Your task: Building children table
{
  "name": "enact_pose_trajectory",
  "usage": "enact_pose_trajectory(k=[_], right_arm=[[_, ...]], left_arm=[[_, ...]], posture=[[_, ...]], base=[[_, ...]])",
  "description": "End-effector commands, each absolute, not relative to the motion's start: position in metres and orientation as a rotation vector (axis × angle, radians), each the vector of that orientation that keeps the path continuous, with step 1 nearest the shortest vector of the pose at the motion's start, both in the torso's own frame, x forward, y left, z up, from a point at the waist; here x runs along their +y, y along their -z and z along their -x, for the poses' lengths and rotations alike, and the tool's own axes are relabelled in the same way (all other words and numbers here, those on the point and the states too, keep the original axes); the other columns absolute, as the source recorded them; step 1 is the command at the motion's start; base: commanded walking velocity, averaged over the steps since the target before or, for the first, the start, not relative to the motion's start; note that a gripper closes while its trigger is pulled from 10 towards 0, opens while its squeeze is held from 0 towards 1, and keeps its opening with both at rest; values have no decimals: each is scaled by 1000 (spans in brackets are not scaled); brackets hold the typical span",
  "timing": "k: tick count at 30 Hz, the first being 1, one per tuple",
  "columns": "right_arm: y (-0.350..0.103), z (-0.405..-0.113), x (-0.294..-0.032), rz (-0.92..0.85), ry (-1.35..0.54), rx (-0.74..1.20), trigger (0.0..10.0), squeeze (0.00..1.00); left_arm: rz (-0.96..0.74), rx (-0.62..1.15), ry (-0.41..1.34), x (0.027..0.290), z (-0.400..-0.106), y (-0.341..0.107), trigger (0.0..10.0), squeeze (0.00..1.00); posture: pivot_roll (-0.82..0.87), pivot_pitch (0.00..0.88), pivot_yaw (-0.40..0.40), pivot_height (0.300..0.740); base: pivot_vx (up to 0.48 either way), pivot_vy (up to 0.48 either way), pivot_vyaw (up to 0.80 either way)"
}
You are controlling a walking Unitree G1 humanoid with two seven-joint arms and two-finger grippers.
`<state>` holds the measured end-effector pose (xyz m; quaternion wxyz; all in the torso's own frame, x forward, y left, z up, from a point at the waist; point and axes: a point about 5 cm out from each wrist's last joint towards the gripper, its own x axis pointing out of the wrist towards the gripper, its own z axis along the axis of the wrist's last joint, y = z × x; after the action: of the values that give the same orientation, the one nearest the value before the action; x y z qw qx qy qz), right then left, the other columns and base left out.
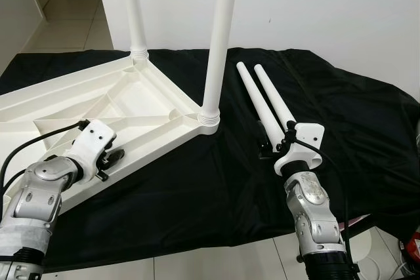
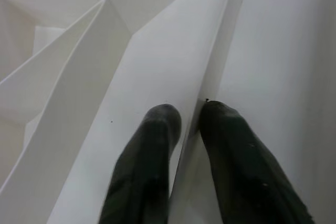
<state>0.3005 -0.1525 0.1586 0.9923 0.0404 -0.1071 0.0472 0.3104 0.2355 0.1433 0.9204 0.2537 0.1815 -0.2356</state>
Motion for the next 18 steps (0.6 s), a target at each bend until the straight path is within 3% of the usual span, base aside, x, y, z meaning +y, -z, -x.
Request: enact_pose_trajectory(k=[1, 3, 4, 8, 10, 11, 12, 13, 14, 15, 16, 17, 18], right_arm=[[-156, -301, -154, -80, -96, -208, 10000, 0], [-156, -301, -154, -80, -96, -208, 10000, 0], [-156, -301, -154, -79, -95, -208, 10000, 0], [-157, -301, -154, -80, -95, -209, 10000, 0], [-158, -302, -153, -80, -95, -213, 10000, 0], [-158, -302, -153, -80, -95, -214, 10000, 0], [-158, -302, -153, -81, -95, -215, 10000, 0], [-158, -302, -153, -81, -94, -215, 10000, 0], [-158, -302, -153, -81, -94, -215, 10000, 0], [-158, -302, -153, -81, -94, -216, 10000, 0], [-158, -302, -153, -81, -94, -216, 10000, 0], [-159, -302, -153, -82, -93, -216, 10000, 0], [-159, -303, -153, -82, -93, -216, 10000, 0]], left_arm=[[-528, 470, 436, 242, -306, -123, 0, 0], [-523, 465, 449, 238, -306, -123, 196, 0], [-516, 454, 463, 231, -308, -124, 2784, 0], [-507, 437, 486, 221, -310, -124, 3020, 0], [-471, 395, 535, 193, -314, -125, 3333, 0], [-455, 379, 554, 182, -316, -126, 4196, 0], [-442, 361, 564, 171, -318, -126, 4235, 0], [-425, 344, 563, 160, -321, -128, 5686, 0], [-425, 344, 563, 160, -321, -128, 5686, 0], [-414, 328, 568, 150, -323, -129, 4667, 0], [-414, 328, 568, 150, -323, -129, 4667, 0], [-403, 313, 577, 140, -324, -131, 3882, 0], [-386, 293, 583, 131, -326, -134, 4706, 0]], posture=[[50, 45, -56, 740], [50, 45, -56, 740], [48, 41, -53, 740], [47, 39, -52, 740], [42, 37, -50, 740], [42, 35, -50, 740], [42, 35, -50, 740], [40, 35, -50, 740], [40, 35, -50, 740], [39, 35, -49, 740], [39, 35, -49, 740], [39, 35, -49, 740], [39, 35, -46, 740]], base=[[0, 0, 0], [0, 0, 0], [0, 0, 0], [0, 0, 0], [0, 0, 0], [0, 0, 0], [0, 0, 0], [0, 0, 0], [0, 0, 0], [0, 0, 0], [0, 0, 0], [0, 0, 0], [0, 0, 0]])
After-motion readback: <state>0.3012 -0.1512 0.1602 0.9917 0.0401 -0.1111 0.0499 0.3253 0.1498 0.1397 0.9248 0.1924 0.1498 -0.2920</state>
